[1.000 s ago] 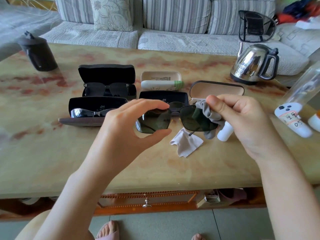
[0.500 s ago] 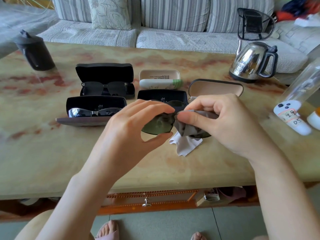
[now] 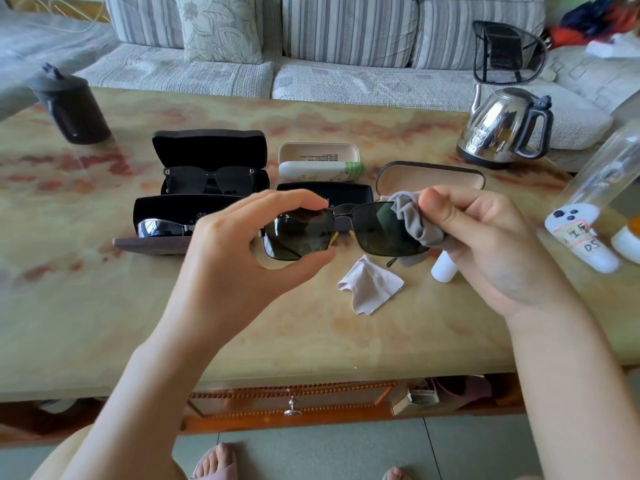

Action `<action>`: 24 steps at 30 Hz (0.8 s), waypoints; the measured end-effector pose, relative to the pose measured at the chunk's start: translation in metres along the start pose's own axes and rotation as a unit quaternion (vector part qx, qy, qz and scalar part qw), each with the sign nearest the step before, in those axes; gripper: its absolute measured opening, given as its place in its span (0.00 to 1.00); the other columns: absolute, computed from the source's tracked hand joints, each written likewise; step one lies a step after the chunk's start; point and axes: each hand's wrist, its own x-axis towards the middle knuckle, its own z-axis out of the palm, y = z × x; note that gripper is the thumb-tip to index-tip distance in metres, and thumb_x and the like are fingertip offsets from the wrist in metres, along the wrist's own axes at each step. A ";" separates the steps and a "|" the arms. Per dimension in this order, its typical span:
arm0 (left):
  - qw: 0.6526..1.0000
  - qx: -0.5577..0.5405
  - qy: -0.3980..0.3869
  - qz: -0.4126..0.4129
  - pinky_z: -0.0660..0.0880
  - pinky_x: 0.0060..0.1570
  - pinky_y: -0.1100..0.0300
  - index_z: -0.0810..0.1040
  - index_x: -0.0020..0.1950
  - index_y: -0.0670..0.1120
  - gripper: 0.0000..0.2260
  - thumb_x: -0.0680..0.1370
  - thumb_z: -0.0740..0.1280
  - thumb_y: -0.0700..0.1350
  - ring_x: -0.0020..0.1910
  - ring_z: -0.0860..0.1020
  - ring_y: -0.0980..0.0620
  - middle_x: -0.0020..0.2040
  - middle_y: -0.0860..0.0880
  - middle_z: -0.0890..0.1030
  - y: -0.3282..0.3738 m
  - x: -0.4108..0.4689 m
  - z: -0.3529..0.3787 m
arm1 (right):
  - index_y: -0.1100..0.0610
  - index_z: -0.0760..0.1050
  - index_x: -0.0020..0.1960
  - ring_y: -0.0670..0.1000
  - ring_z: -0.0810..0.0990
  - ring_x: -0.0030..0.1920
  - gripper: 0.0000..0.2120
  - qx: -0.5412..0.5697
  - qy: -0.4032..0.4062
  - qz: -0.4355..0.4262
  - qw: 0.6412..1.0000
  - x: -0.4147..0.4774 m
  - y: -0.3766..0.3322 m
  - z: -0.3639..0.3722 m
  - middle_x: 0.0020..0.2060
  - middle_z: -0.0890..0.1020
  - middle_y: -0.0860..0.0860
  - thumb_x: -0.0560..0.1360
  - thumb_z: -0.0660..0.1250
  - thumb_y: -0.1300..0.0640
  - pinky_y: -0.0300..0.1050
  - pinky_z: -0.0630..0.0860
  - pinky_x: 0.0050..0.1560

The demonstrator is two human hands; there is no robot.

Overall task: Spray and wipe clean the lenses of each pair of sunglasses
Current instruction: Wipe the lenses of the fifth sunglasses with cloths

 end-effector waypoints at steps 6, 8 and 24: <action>0.997 -0.053 0.015 -0.052 0.74 0.54 0.70 0.81 0.57 0.52 0.18 0.68 0.72 0.54 0.53 0.80 0.61 0.52 0.62 0.82 0.003 0.000 0.001 | 0.54 0.80 0.28 0.41 0.76 0.32 0.16 0.085 0.023 -0.009 0.996 0.001 0.001 0.004 0.28 0.77 0.44 0.72 0.62 0.54 0.34 0.77 0.39; 0.996 -0.062 0.011 -0.068 0.73 0.54 0.71 0.81 0.56 0.53 0.18 0.67 0.74 0.54 0.54 0.80 0.62 0.51 0.63 0.82 0.003 0.000 0.002 | 0.57 0.80 0.34 0.40 0.75 0.30 0.13 0.068 0.025 -0.012 0.997 0.001 0.001 0.004 0.27 0.76 0.43 0.73 0.61 0.54 0.37 0.79 0.37; 0.968 -0.162 -0.070 -0.178 0.71 0.39 0.64 0.84 0.40 0.52 0.11 0.77 0.64 0.52 0.37 0.77 0.50 0.38 0.45 0.82 0.009 0.007 -0.009 | 0.54 0.82 0.44 0.50 0.77 0.40 0.07 -0.021 0.045 -0.117 0.992 0.021 -0.002 0.027 0.37 0.81 0.53 0.76 0.66 0.53 0.37 0.75 0.43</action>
